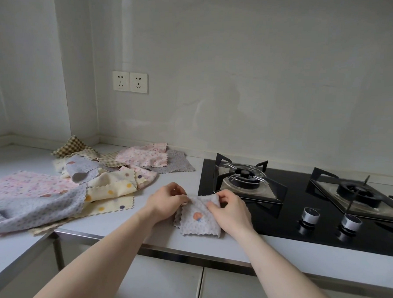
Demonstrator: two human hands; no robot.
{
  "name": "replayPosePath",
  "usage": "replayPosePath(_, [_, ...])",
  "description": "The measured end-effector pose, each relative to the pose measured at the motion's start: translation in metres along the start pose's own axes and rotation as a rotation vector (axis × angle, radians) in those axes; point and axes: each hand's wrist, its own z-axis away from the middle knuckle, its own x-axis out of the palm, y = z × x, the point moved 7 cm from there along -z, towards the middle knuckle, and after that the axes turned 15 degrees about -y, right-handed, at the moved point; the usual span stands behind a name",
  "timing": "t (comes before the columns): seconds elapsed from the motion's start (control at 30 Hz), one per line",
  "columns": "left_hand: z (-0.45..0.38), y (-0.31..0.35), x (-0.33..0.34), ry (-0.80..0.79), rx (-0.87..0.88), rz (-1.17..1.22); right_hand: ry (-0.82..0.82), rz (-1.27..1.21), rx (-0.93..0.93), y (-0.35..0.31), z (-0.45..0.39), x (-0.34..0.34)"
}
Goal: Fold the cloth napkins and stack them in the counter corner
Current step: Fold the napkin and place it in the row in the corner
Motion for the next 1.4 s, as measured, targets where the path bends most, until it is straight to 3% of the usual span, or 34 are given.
replayPosePath(0.27, [0.007,0.006,0.004,-0.05,0.009,-0.069,-0.088,-0.306,-0.085,0.002,-0.006,0.0])
replayPosePath(0.57, [0.018,0.014,-0.004,0.077,0.123,0.143,-0.136,-0.44,-0.101,0.003,-0.009,-0.001])
replayPosePath(1.07, [0.023,0.016,-0.008,0.146,0.189,0.181,0.018,-0.445,-0.171,0.004,-0.002,-0.008])
replayPosePath(1.4, [0.029,0.021,-0.008,0.168,0.296,0.205,0.143,-0.295,-0.303,-0.002,0.008,-0.008])
